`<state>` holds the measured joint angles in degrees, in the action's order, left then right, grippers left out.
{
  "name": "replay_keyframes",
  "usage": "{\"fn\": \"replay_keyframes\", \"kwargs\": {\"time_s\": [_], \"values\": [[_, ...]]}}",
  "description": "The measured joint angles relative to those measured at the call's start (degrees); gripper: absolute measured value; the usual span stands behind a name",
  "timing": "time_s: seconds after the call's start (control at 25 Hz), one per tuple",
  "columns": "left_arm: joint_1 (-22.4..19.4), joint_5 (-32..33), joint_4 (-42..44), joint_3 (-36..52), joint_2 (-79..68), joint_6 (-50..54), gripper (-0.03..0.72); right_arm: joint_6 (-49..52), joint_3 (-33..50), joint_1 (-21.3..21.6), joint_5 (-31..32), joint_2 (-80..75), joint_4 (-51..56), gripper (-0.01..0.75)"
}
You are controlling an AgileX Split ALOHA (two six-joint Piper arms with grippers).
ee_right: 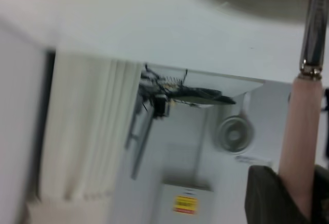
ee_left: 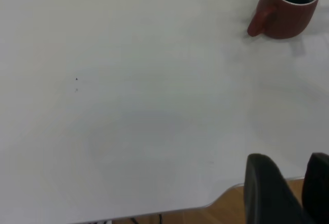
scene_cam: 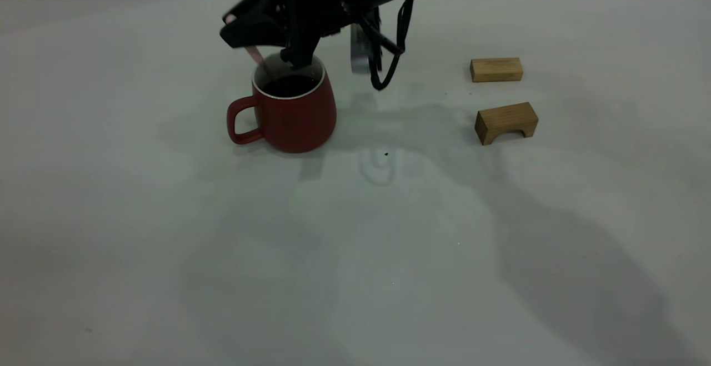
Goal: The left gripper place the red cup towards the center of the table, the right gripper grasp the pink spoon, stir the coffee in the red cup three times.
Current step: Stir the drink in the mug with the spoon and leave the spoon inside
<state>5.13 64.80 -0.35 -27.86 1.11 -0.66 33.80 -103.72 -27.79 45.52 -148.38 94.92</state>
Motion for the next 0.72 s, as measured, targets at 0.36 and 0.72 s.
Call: {"fn": "replay_keyframes", "kwargs": {"time_s": [0.36,0.72], "values": [[0.00,0.00,0.00,0.00,0.00,0.00,0.247,10.50,0.00,3.05,0.67,-0.04,-5.69,0.148],[0.00,0.00,0.00,0.00,0.00,0.00,0.247,23.82,-0.20,0.91,0.81,-0.04,-5.08,0.148]]}}
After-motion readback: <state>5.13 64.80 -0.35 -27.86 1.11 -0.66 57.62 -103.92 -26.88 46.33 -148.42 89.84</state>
